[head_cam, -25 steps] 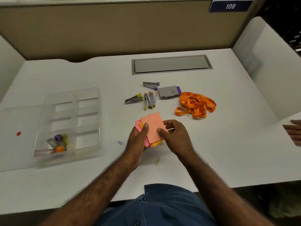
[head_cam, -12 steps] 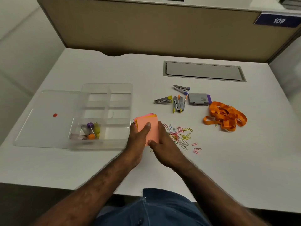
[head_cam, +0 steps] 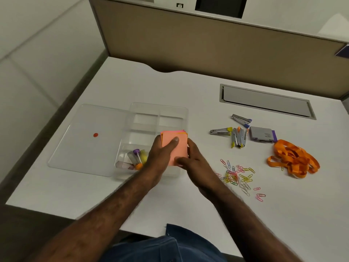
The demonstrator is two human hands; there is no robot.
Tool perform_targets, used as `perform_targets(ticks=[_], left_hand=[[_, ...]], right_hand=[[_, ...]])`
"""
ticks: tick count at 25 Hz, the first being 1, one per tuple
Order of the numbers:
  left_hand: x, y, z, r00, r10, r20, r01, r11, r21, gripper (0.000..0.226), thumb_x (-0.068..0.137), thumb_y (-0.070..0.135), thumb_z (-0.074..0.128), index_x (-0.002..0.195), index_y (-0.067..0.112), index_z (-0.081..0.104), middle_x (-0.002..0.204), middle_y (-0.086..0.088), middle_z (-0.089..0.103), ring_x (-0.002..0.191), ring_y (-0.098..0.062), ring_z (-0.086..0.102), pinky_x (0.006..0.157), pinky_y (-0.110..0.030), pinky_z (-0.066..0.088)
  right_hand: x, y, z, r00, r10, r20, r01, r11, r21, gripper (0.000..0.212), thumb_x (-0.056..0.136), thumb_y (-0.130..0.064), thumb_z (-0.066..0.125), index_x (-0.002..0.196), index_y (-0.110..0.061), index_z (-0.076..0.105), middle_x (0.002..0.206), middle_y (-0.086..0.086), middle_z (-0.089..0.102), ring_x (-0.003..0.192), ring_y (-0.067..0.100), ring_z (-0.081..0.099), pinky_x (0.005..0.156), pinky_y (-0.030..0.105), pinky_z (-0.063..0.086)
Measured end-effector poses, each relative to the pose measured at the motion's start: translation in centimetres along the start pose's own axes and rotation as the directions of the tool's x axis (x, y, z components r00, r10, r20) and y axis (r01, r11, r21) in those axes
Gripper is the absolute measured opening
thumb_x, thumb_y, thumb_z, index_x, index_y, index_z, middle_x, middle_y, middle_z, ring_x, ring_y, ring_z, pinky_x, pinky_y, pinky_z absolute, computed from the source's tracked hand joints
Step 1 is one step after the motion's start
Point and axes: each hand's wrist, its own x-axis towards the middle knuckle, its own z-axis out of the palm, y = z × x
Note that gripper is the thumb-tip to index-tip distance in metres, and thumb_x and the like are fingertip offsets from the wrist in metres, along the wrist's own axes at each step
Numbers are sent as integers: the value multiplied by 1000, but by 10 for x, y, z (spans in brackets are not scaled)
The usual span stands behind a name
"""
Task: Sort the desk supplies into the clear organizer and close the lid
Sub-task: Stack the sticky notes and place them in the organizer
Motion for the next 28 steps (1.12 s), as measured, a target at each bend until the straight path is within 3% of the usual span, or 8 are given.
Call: perform_targets(ticks=[4, 10, 12, 15, 19, 21, 25, 28], left_hand=[[22, 13, -42, 999, 51, 3, -51, 996, 73, 46, 98, 45, 65, 137, 22, 53, 130, -2, 65, 116, -24, 64, 99, -48, 57], [60, 28, -96, 997, 79, 20, -81, 981, 175, 35, 101, 43, 61, 126, 18, 60, 119, -5, 70, 106, -26, 68, 81, -44, 59], [77, 33, -113, 997, 67, 37, -71, 991, 112, 31, 103, 35, 61, 127, 14, 63, 118, -9, 72, 108, -32, 69, 88, -54, 61], [102, 38, -129, 1000, -13, 25, 15, 997, -82, 31, 103, 28, 62, 128, 10, 63, 121, -11, 72, 112, -32, 70, 97, -51, 60], [122, 42, -131, 992, -125, 22, 125, 928, -352, 10, 103, 21, 63, 112, 17, 63, 112, -6, 71, 103, -25, 71, 75, -34, 65], [128, 40, -131, 988, -147, 35, 150, 915, -375, 14, 103, 21, 62, 116, 15, 61, 115, -9, 71, 103, -26, 71, 79, -37, 65], [138, 35, -142, 996, -80, -39, 71, 977, -202, 11, 103, 25, 63, 107, 15, 67, 104, -12, 75, 88, -26, 79, 81, -39, 65], [151, 31, -161, 990, 85, -111, -88, 996, -22, 15, 100, 18, 63, 110, 11, 71, 97, -12, 77, 80, -23, 78, 76, -37, 66]], right_hand=[[28, -8, 28, 983, 41, -180, -23, 994, 104, 37, 98, -3, 58, 132, -17, 67, 98, 4, 78, 101, 29, 75, 76, 34, 63], [80, -21, 64, 969, 93, -228, -72, 992, 102, 34, 91, -1, 64, 123, -9, 71, 104, 14, 77, 96, 30, 75, 68, 33, 60], [103, -32, 72, 961, 102, -256, -83, 993, 83, 34, 91, -6, 65, 123, -11, 72, 110, 10, 76, 98, 28, 74, 68, 32, 59], [130, -43, 81, 965, 168, -202, -124, 969, 213, 34, 92, -13, 72, 126, -11, 68, 117, 11, 74, 102, 31, 75, 83, 41, 64], [148, -40, 101, 968, 197, -153, -129, 920, 370, 41, 95, -12, 71, 134, -10, 60, 127, 13, 70, 107, 34, 74, 95, 50, 60], [157, -36, 108, 962, 182, -204, -98, 926, 364, 41, 96, -10, 68, 136, -12, 59, 129, 11, 69, 110, 33, 73, 93, 48, 61], [176, -37, 102, 933, 203, -296, -102, 941, 323, 38, 91, -5, 67, 129, -11, 65, 123, 12, 69, 111, 36, 70, 73, 35, 63], [193, -37, 92, 890, 182, -418, -109, 975, 193, 34, 84, -4, 66, 117, -13, 72, 114, 12, 72, 109, 38, 69, 62, 32, 59]])
